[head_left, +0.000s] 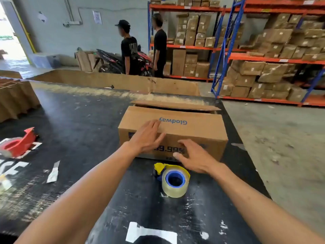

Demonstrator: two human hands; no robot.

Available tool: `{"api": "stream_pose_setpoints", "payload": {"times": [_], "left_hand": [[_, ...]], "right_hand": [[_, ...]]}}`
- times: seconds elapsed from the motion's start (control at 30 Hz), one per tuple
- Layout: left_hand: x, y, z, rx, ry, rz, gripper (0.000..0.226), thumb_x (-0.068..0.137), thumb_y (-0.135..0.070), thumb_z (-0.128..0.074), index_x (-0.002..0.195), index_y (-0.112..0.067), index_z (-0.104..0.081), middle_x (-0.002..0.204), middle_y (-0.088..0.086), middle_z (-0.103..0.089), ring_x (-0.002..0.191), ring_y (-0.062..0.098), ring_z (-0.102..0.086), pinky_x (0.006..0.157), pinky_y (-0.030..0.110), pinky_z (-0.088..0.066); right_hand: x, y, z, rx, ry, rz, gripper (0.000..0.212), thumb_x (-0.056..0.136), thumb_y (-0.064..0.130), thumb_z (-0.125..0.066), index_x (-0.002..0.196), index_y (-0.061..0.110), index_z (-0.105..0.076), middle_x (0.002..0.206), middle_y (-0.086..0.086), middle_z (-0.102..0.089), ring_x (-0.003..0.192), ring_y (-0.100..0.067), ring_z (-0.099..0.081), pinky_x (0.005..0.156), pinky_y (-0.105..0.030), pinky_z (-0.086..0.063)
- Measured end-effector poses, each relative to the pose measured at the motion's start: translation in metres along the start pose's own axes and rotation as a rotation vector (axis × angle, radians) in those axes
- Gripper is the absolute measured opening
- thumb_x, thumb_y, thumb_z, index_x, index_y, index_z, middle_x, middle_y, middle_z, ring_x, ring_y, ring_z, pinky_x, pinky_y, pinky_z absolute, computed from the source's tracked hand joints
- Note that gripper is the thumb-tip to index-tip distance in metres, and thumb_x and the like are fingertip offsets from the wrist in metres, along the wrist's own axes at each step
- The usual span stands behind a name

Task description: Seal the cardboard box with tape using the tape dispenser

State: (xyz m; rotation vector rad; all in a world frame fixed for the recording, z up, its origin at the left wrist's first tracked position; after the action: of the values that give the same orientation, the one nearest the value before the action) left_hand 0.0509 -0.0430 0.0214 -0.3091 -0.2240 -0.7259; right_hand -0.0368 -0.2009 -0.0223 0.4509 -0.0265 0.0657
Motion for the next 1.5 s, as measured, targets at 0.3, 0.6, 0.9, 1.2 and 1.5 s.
{"api": "stream_pose_setpoints", "payload": {"times": [0.3,0.6,0.9,1.2,1.5], "left_hand": [[0.016,0.014,-0.046,0.055,-0.015,-0.066,0.072,0.098,-0.05,-0.027,0.14,0.005,-0.044,0.147,0.024,-0.044,0.136,0.04,-0.04,0.118,0.046,-0.024],[0.02,0.03,-0.043,-0.145,-0.147,-0.079,0.047,0.095,-0.033,-0.061,0.129,0.0,-0.062,0.137,0.018,-0.059,0.129,0.036,-0.052,0.112,0.045,-0.037],[0.039,0.042,-0.03,-0.137,-0.028,-0.18,0.065,0.084,-0.065,-0.048,0.103,-0.009,-0.075,0.112,0.006,-0.074,0.102,0.028,-0.062,0.087,0.04,-0.052],[0.067,0.056,-0.04,-0.102,0.203,-0.179,0.077,0.077,-0.077,-0.056,0.134,-0.027,-0.047,0.151,0.007,-0.037,0.141,0.027,-0.032,0.121,0.052,-0.002],[0.054,0.051,-0.051,0.178,0.425,-0.198,0.085,0.091,-0.074,-0.023,0.158,-0.027,-0.003,0.167,0.004,0.001,0.153,0.028,0.004,0.122,0.052,0.0]], "right_hand": [[0.0,-0.015,-0.097,-0.047,0.257,-0.171,0.071,0.091,0.036,-0.065,0.154,0.022,-0.034,0.149,-0.006,-0.043,0.139,-0.028,-0.04,0.107,-0.043,-0.042],[0.021,-0.032,-0.096,0.014,0.287,-0.305,0.041,0.083,0.019,-0.076,0.123,0.025,-0.068,0.111,-0.007,-0.072,0.104,-0.03,-0.066,0.084,-0.038,-0.054],[0.011,-0.004,-0.012,0.436,0.241,-0.264,0.028,0.084,0.018,-0.075,0.109,0.031,-0.074,0.096,0.001,-0.076,0.083,-0.009,-0.068,0.083,-0.034,-0.055],[0.042,-0.001,0.094,0.543,-0.086,-0.275,0.028,0.087,0.019,-0.069,0.108,0.037,-0.071,0.087,-0.002,-0.07,0.074,-0.013,-0.059,0.071,-0.031,-0.048],[0.094,-0.006,0.128,0.627,-0.342,-0.28,0.042,0.085,0.01,-0.064,0.117,0.037,-0.065,0.105,0.0,-0.071,0.099,-0.017,-0.066,0.082,-0.032,-0.051]]}}
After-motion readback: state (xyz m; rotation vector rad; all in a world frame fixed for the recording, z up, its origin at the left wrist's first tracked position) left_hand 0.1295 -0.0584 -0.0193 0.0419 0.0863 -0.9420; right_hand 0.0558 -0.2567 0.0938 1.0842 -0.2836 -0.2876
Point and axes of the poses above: each hand's wrist, its own x-axis towards the middle knuckle, its own z-axis out of the back of the hand, y = z × x, the point moved 7 cm from there along x, towards the middle knuckle
